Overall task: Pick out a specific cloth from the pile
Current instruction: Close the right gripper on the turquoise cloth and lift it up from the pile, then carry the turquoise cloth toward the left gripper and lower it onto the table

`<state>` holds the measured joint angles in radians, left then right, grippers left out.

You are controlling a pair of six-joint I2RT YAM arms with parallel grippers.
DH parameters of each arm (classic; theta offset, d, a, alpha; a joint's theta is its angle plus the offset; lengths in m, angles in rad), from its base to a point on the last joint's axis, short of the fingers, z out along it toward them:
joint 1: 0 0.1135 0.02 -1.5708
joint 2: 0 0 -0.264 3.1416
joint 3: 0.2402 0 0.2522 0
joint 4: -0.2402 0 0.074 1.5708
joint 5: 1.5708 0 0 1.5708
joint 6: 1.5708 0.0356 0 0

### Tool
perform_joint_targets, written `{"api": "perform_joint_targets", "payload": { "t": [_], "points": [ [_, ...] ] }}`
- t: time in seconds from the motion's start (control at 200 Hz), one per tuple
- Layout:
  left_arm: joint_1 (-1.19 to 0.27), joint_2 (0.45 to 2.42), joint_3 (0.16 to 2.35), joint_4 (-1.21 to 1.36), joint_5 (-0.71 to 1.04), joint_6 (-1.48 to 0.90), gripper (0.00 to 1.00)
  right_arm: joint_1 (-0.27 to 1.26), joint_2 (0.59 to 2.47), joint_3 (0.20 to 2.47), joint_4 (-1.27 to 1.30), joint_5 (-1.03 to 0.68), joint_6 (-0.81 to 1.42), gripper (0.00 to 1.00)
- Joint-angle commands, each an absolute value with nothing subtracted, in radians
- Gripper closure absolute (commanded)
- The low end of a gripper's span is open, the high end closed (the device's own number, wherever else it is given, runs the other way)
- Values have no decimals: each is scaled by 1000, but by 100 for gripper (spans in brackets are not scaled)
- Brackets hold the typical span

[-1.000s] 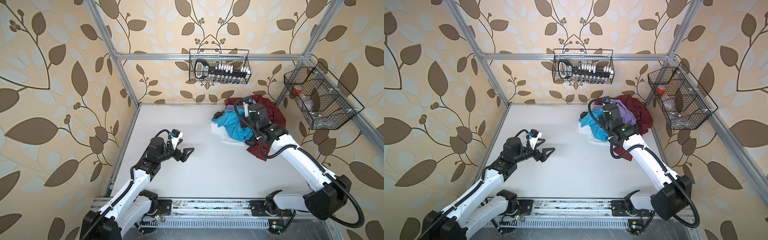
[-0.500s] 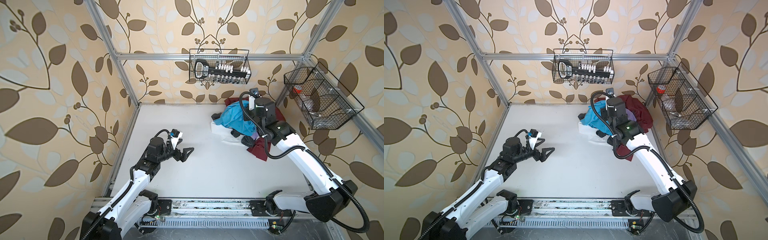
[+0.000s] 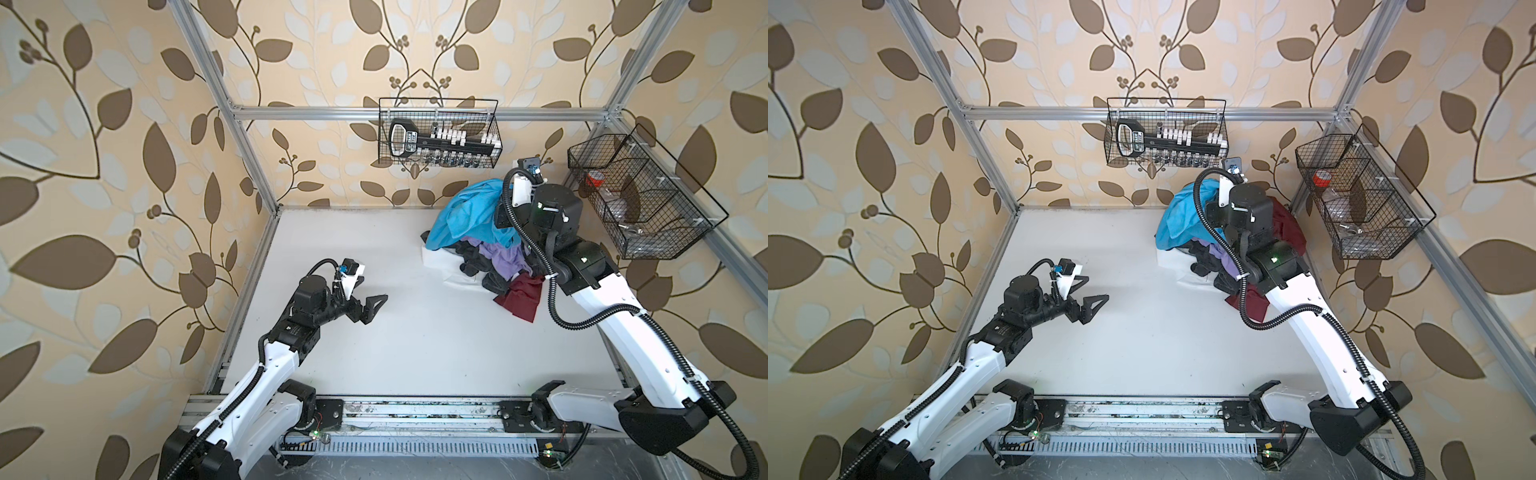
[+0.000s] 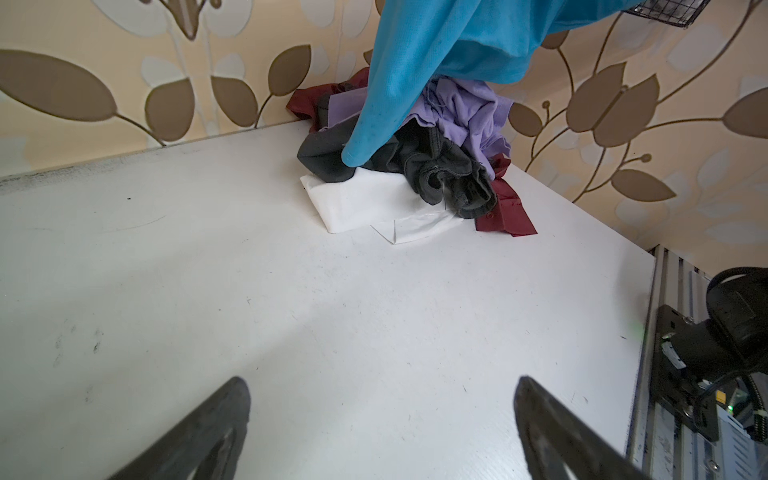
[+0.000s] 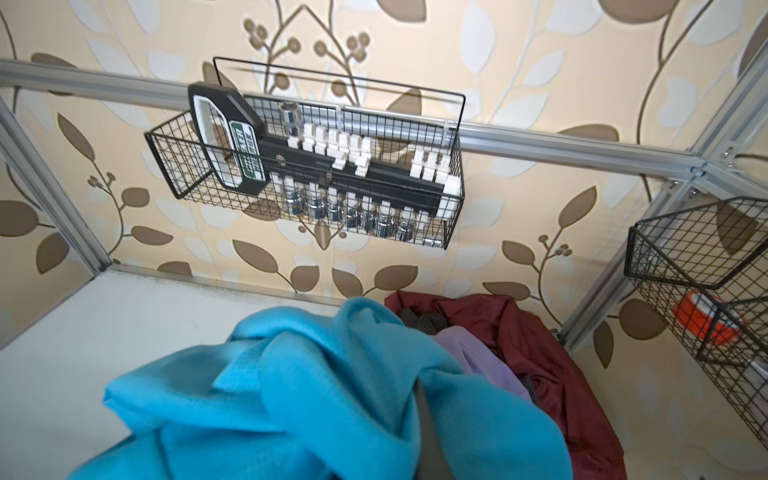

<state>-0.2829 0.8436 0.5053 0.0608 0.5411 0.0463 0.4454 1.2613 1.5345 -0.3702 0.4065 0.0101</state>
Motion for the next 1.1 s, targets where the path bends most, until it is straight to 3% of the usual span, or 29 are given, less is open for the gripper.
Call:
{"api": "perform_joint_targets", "payload": {
  "t": [0.0, 0.815, 1.095],
  "points": [
    [-295, 827, 527, 70, 531, 62, 1, 455, 1232, 1589, -328, 375, 13, 100],
    [-302, 791, 509, 80, 495, 69, 1, 560, 1255, 1722, -218, 55, 88, 100],
    [-308, 745, 494, 101, 477, 61, 1, 599, 1366, 1740, -168, -97, 146, 100]
  ]
}}
